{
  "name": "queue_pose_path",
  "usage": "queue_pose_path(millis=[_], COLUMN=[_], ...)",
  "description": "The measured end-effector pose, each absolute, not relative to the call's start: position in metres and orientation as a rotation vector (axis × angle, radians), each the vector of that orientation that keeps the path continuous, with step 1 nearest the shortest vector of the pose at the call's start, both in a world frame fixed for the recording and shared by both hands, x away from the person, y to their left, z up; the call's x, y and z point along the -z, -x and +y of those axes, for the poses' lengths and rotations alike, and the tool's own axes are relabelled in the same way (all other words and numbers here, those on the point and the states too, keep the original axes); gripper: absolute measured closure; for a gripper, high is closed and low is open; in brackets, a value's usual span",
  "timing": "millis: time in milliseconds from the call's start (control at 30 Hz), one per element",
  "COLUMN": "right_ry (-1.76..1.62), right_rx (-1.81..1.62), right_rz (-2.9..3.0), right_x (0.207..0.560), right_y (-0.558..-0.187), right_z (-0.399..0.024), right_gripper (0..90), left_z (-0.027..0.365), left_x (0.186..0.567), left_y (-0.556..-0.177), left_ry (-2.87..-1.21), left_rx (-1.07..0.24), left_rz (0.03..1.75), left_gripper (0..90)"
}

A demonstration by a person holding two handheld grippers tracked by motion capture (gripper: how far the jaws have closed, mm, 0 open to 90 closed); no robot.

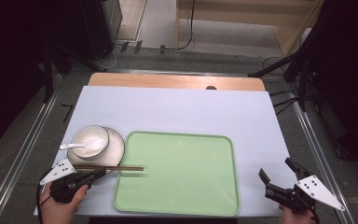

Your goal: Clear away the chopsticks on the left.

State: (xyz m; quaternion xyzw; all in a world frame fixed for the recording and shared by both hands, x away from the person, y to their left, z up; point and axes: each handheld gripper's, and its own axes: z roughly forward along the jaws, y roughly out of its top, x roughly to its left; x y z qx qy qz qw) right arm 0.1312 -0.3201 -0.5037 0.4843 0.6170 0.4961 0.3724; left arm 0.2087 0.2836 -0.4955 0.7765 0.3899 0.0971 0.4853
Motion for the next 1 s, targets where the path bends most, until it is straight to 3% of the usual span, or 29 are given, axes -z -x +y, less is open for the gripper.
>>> queue_pose_path(millis=[333,1000], right_ry=[-1.242,-1.261], right_rx=[-1.273,-1.279], right_rz=[1.602,1.609], right_x=[0.506,0.507], right_y=[-0.136,-0.137], right_z=[-0.318,-0.319], right_gripper=[4.8,4.8], left_z=[0.261,0.253], left_x=[0.508,0.507], left_y=[-0.222,-0.25], left_ry=[-1.985,-1.955], left_rx=[-0.265,-0.348], left_rz=[1.01,1.103], left_gripper=[90.0,90.0])
